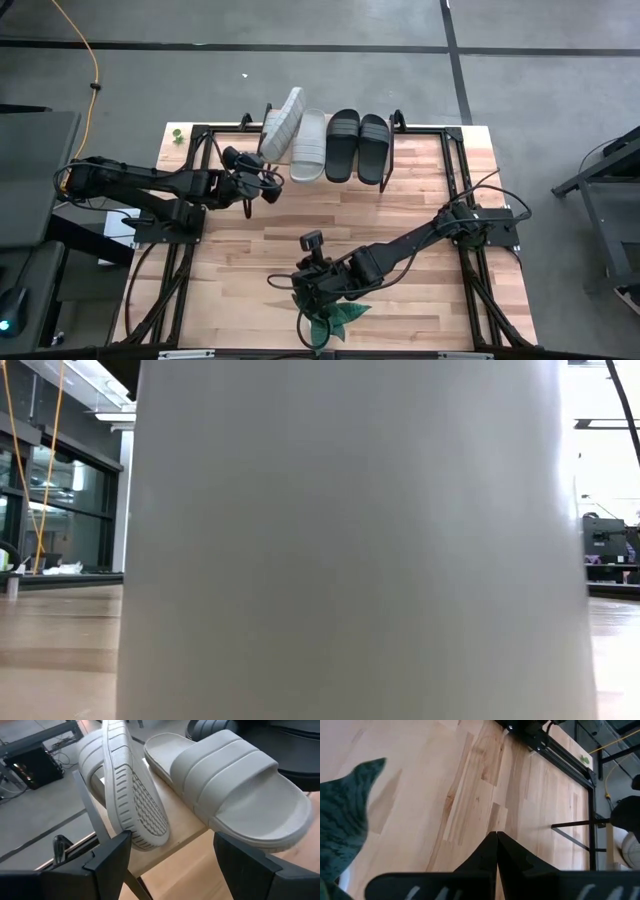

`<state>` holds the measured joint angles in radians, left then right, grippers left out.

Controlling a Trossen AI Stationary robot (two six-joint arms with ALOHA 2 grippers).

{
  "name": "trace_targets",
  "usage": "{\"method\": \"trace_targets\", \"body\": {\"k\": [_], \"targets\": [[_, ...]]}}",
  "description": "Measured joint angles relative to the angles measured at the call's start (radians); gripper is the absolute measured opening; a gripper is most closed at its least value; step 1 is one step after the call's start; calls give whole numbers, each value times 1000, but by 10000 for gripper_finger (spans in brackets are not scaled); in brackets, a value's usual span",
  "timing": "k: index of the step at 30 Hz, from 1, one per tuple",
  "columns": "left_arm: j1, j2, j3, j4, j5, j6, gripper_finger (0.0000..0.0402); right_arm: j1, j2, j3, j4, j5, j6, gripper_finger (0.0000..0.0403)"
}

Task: Pick and place slides into the shelf
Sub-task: Put the gray slipper on the shelf

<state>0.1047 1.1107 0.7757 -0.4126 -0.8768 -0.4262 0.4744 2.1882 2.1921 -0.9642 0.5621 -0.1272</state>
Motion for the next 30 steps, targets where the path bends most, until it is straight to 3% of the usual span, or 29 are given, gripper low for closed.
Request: {"method": "trace_targets", "body": {"k": [6, 17, 24, 30], "targets": [[-20, -18, 0, -5, 30, 27, 271, 0, 0, 0, 0, -13, 0, 0], [-58, -128, 11, -52, -23, -2, 271, -8, 0, 0, -3, -14, 23, 0], [-59, -116, 11, -50, -15, 24, 271, -10, 0, 0, -6, -10, 18, 0], [-59, -75, 10, -9, 13, 69, 271, -23, 0, 0, -57, 66, 42, 0]]}}
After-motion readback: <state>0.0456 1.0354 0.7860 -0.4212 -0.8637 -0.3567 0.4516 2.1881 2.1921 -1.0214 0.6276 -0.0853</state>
